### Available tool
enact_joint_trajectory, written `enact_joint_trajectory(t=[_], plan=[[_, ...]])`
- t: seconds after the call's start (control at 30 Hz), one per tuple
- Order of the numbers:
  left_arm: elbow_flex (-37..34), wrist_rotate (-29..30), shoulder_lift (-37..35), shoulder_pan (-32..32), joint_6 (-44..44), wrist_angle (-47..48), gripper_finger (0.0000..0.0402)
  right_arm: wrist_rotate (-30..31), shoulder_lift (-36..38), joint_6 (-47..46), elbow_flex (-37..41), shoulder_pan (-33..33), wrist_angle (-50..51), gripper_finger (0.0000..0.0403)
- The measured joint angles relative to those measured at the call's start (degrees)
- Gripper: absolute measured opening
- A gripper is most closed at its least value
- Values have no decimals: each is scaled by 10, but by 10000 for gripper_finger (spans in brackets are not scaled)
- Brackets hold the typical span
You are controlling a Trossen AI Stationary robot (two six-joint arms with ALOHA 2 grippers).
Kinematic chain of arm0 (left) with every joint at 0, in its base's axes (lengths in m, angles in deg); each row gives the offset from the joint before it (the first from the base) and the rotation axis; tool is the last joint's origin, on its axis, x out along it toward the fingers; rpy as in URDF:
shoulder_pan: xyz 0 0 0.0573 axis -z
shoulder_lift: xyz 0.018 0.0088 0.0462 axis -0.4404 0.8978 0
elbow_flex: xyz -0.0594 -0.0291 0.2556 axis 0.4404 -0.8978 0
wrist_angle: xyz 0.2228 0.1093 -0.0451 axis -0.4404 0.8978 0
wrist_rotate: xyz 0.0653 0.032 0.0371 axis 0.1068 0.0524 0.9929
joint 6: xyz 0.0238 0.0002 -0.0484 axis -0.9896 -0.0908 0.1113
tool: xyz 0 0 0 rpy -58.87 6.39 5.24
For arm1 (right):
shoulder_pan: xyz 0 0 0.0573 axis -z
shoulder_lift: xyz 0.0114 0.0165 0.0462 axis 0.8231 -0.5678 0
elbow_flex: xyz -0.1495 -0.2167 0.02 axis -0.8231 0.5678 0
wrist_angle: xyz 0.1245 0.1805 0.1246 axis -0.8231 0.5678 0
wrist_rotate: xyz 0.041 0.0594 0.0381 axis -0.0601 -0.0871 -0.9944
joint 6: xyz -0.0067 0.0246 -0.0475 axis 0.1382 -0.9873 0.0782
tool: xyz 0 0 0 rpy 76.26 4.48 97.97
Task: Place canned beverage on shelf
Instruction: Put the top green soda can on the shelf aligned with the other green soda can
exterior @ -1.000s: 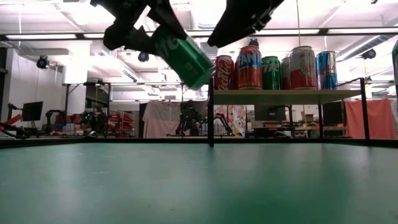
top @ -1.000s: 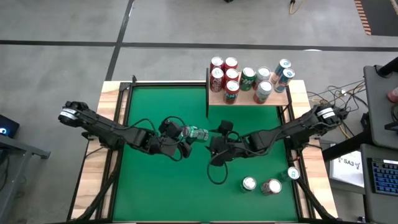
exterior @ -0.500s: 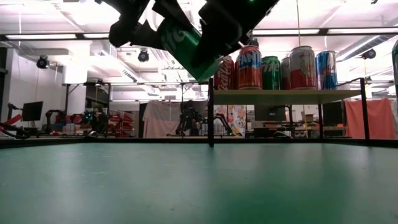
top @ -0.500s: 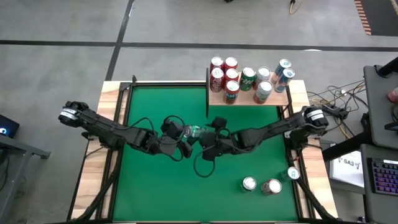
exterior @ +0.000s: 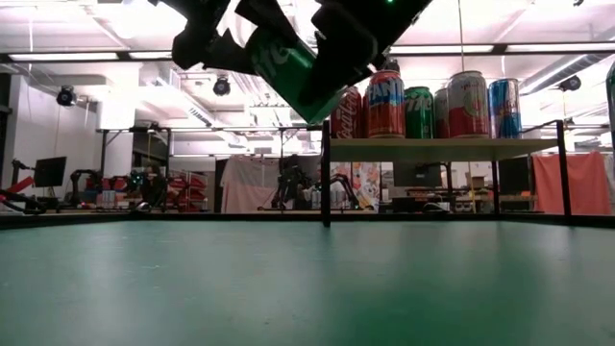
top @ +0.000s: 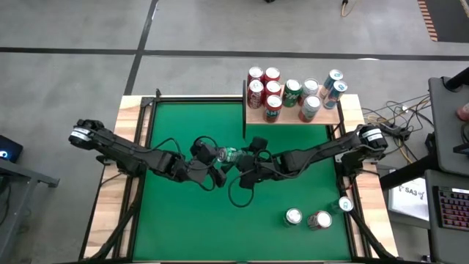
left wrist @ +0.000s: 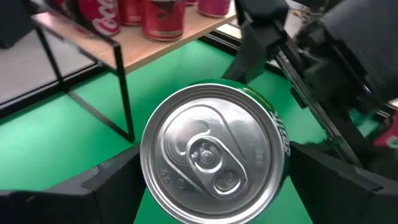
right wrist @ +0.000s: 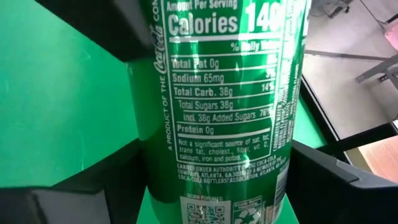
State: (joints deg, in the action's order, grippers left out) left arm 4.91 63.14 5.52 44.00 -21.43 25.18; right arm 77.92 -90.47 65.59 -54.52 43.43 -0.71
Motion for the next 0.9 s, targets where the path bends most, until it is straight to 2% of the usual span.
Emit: enact_joint_trajectory(t=[0.3, 0.53, 0.7, 0.9], plan=[[1, -33, -24, 0, -134, -18, 358, 0, 62, -15, 5, 0, 73, 292], [1, -46, -51, 0, -265, -34, 359, 0, 142, -46, 73, -5, 71, 292], [-6, -67, -55, 0, -328, -65, 359, -7, 222, -50, 169, -11, -53, 292], [-70, -120, -53, -1, -385, -243, 359, -82, 294, 32, 289, -14, -313, 292]])
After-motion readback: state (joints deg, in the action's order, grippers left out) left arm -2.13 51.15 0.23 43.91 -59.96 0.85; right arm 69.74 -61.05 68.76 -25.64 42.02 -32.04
